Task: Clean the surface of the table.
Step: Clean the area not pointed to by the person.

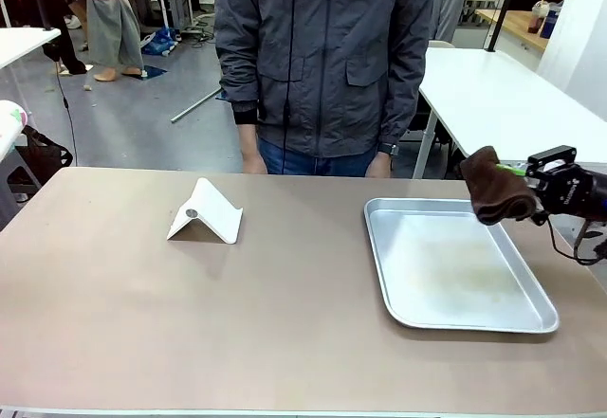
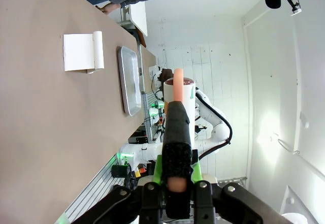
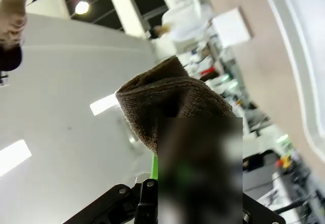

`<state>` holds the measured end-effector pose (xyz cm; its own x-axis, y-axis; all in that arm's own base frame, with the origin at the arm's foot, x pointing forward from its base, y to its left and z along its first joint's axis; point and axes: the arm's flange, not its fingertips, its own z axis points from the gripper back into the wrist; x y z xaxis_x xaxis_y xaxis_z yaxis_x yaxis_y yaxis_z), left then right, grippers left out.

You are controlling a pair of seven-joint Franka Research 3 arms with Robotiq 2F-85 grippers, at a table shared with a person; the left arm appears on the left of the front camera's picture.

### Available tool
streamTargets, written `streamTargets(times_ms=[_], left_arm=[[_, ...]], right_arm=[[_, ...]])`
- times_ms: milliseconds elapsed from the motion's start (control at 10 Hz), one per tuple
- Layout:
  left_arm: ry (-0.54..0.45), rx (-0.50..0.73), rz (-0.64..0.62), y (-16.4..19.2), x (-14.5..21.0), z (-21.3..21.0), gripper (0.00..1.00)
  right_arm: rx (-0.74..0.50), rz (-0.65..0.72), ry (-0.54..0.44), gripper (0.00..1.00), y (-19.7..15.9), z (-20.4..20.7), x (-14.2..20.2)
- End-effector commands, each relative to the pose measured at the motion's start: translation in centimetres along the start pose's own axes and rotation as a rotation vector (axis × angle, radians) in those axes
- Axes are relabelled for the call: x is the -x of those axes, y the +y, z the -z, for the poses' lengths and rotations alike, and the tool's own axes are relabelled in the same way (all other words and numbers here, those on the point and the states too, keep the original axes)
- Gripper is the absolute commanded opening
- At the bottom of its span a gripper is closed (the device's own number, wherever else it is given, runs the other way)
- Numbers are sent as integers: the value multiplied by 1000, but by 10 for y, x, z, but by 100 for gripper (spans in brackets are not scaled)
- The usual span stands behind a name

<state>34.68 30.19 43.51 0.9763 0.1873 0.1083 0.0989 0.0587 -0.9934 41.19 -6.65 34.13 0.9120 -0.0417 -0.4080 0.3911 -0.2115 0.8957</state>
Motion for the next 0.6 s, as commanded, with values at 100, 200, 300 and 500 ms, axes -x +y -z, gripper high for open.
streamTargets(times_ms=[100,200,300,500], left_arm=[[-1,7,-3,-4,2,-2,22],[-1,7,-3,-4,2,-2,22],[-1,7,-3,-4,2,-2,22],[-1,7,-3,-4,2,-2,22]], right_arm=[[-6,41,-15,14,16,-4,-1],[-26,37,27,14,1,-3,1],[-26,37,27,14,1,-3,1],[-26,37,27,14,1,-3,1]])
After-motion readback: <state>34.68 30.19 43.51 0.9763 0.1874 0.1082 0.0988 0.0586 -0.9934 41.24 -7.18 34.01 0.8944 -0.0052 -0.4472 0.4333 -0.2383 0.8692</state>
